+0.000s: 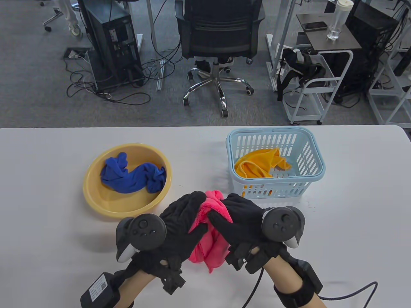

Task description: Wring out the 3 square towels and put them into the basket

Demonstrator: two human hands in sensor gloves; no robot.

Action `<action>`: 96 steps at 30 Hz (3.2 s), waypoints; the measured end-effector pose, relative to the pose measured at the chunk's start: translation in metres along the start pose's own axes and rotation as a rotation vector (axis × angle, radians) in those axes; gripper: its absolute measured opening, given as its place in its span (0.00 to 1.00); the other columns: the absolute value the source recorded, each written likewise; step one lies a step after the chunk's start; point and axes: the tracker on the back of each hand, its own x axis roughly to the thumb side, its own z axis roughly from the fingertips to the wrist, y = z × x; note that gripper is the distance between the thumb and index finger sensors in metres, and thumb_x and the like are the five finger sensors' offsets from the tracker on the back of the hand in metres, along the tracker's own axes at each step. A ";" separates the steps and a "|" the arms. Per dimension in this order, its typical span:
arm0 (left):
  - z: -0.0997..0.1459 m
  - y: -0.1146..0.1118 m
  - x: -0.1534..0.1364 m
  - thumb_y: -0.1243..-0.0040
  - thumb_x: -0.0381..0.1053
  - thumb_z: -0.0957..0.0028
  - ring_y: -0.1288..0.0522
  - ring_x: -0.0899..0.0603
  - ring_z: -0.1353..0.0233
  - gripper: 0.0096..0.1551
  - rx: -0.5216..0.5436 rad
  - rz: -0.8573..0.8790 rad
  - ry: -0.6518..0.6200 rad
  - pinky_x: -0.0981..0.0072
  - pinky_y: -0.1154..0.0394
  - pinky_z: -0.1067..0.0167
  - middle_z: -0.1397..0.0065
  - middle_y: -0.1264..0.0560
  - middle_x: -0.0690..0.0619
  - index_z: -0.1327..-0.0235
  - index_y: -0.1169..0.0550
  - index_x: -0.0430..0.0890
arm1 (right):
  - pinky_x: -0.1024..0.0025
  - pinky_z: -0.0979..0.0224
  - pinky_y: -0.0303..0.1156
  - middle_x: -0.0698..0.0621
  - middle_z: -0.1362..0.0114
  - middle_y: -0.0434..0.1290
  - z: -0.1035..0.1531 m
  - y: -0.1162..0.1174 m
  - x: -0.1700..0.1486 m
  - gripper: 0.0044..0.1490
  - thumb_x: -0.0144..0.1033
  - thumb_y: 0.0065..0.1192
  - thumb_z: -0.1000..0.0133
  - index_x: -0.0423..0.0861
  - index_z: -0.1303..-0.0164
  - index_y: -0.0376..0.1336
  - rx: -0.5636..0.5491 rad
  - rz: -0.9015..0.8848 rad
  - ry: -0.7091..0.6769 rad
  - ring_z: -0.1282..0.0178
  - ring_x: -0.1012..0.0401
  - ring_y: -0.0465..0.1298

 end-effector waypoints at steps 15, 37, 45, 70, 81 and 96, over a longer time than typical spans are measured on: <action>0.002 0.072 -0.026 0.42 0.64 0.42 0.38 0.39 0.13 0.30 -0.069 0.054 -0.039 0.39 0.47 0.18 0.22 0.30 0.63 0.25 0.32 0.66 | 0.33 0.24 0.55 0.44 0.33 0.79 -0.005 -0.021 -0.013 0.33 0.59 0.62 0.40 0.43 0.42 0.77 0.093 0.120 0.129 0.33 0.40 0.75; 0.034 0.032 0.036 0.41 0.65 0.45 0.20 0.48 0.33 0.24 0.399 -0.387 -0.246 0.46 0.34 0.25 0.47 0.18 0.66 0.34 0.26 0.69 | 0.32 0.20 0.48 0.46 0.27 0.74 0.005 0.035 0.014 0.27 0.49 0.69 0.41 0.46 0.38 0.74 0.031 0.408 0.013 0.27 0.40 0.70; 0.050 0.102 0.024 0.43 0.65 0.45 0.23 0.47 0.27 0.24 0.724 -0.804 -0.089 0.46 0.36 0.23 0.41 0.20 0.71 0.34 0.29 0.71 | 0.33 0.21 0.52 0.48 0.25 0.72 -0.001 -0.041 -0.010 0.25 0.43 0.56 0.37 0.51 0.29 0.67 -0.130 0.467 0.081 0.29 0.42 0.73; 0.020 0.073 -0.015 0.34 0.67 0.48 0.43 0.42 0.10 0.23 0.354 0.306 -0.304 0.41 0.49 0.17 0.17 0.37 0.70 0.38 0.24 0.79 | 0.30 0.20 0.32 0.54 0.09 0.45 -0.084 -0.020 0.045 0.32 0.31 0.65 0.38 0.69 0.27 0.63 0.399 -0.393 -0.252 0.11 0.40 0.41; 0.014 0.068 -0.036 0.50 0.68 0.43 0.27 0.49 0.28 0.29 0.309 0.406 -0.165 0.50 0.36 0.24 0.40 0.24 0.69 0.28 0.34 0.65 | 0.31 0.21 0.31 0.50 0.10 0.46 -0.082 0.022 0.068 0.42 0.50 0.66 0.40 0.60 0.17 0.50 0.184 0.006 -0.209 0.13 0.39 0.44; 0.016 0.027 -0.004 0.51 0.68 0.42 0.26 0.49 0.25 0.28 0.039 0.876 -0.316 0.49 0.35 0.23 0.35 0.24 0.71 0.28 0.35 0.66 | 0.29 0.24 0.27 0.48 0.12 0.30 0.040 0.134 -0.069 0.57 0.61 0.70 0.45 0.61 0.16 0.39 0.491 0.010 0.001 0.15 0.36 0.36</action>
